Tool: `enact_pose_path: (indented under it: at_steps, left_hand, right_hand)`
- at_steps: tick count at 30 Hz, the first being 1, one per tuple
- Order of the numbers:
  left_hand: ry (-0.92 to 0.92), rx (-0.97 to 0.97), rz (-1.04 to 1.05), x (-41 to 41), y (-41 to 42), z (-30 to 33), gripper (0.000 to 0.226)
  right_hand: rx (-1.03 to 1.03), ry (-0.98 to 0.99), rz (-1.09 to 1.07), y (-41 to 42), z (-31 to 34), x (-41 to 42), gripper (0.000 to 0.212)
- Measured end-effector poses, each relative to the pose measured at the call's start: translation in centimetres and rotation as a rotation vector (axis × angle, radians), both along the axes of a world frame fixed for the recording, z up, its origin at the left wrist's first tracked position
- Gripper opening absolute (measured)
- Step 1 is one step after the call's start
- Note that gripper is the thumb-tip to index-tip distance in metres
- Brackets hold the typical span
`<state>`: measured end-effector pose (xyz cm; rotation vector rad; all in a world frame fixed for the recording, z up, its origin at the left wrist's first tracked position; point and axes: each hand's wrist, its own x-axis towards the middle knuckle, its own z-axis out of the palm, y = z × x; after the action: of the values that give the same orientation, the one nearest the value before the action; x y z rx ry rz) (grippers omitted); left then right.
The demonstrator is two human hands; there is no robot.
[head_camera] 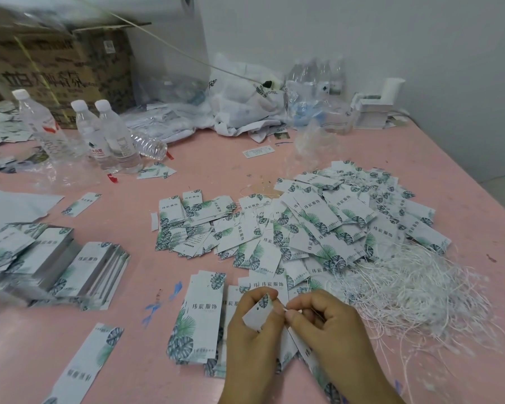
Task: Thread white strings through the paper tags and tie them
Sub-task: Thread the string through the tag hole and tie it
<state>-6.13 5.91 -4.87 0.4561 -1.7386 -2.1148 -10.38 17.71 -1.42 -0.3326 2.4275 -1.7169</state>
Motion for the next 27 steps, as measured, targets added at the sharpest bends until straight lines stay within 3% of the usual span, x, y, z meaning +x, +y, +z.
enact_pose_path:
  at_steps: [9, 15, 27]
  left_hand:
    - [-0.024, -0.055, 0.005, 0.09, 0.32, 0.11, 0.017]
    - [-0.078, 0.103, -0.096, 0.28, 0.73, 0.32, 0.045]
    - [-0.135, 0.186, -0.190, 0.29, 0.38, 0.01, 0.037]
  right_hand:
    - [-0.008, 0.179, -0.018, -0.19, -0.51, 0.35, 0.019]
    - [0.014, 0.279, 0.031, -0.58, -0.40, 0.81, 0.023]
    - [-0.004, 0.254, -0.022, -0.55, -0.43, 0.66, 0.023]
